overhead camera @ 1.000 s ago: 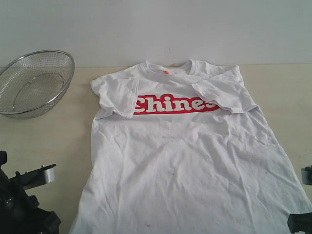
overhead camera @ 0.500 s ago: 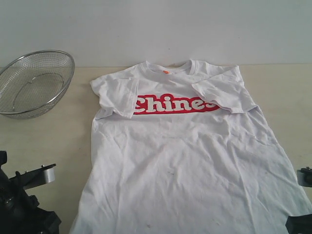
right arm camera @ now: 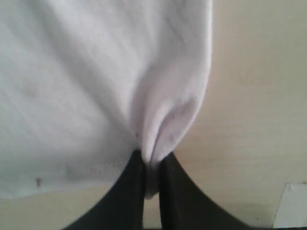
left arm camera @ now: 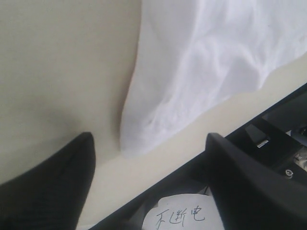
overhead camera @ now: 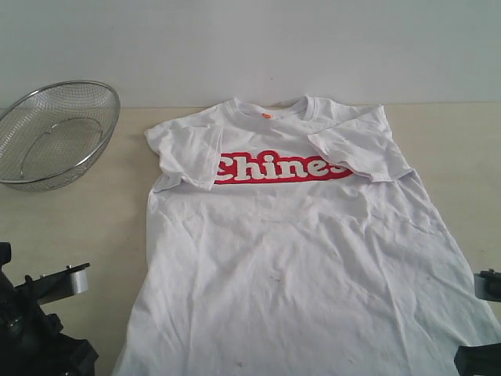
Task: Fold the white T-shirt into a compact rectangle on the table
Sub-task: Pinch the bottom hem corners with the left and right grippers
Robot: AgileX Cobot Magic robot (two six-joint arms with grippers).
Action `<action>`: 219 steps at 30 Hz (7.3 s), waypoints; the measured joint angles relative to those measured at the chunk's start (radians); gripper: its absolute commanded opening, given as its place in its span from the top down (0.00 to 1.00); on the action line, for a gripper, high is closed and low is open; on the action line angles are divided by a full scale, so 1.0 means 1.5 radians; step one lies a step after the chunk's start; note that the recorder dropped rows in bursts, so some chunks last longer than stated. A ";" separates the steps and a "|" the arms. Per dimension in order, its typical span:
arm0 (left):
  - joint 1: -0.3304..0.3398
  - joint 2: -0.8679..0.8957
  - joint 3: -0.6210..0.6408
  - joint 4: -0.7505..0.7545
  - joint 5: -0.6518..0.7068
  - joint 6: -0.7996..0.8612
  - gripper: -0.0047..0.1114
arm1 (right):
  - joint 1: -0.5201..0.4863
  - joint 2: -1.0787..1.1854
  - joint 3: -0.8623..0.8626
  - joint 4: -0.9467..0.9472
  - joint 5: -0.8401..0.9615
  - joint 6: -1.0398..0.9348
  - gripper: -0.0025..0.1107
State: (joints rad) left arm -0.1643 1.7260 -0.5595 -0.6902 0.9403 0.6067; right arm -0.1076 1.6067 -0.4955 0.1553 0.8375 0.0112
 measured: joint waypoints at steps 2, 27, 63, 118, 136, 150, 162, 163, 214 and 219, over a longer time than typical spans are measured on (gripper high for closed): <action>0.000 0.000 0.000 0.000 0.000 0.000 0.43 | 0.000 0.000 0.000 0.000 0.000 0.000 0.98; 0.000 0.000 0.000 -0.004 0.007 0.000 0.43 | 0.000 0.000 0.000 0.006 0.001 -0.002 0.98; 0.000 0.001 0.000 -0.068 0.009 0.039 0.43 | 0.000 0.000 0.000 0.010 0.001 -0.003 0.98; -0.102 0.001 0.000 -0.099 -0.132 0.060 0.92 | 0.000 0.000 0.000 0.023 0.001 -0.007 0.98; -0.102 -0.069 0.000 0.035 -0.098 -0.059 0.92 | 0.000 -0.109 -0.009 0.047 0.009 -0.024 0.98; -0.102 -0.173 0.001 0.037 -0.076 -0.082 0.92 | 0.000 -0.242 -0.009 0.083 0.037 -0.042 0.98; -0.102 -0.177 0.001 0.047 -0.050 -0.089 0.86 | 0.000 -0.251 -0.009 0.093 0.040 -0.054 0.98; -0.102 -0.177 0.001 0.048 -0.049 -0.089 0.81 | 0.000 -0.251 -0.009 0.095 0.040 -0.055 0.98; -0.102 0.086 -0.002 -0.143 -0.050 0.092 0.92 | 0.000 -0.251 -0.009 0.104 0.025 -0.077 0.98; -0.102 0.068 -0.002 -0.130 -0.062 0.091 0.92 | 0.000 -0.251 -0.009 0.113 0.020 -0.087 0.98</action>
State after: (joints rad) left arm -0.3174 1.8286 -0.5632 -0.8857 0.8472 0.7426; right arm -0.1076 1.2306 -0.5095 0.3252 0.8672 -0.1187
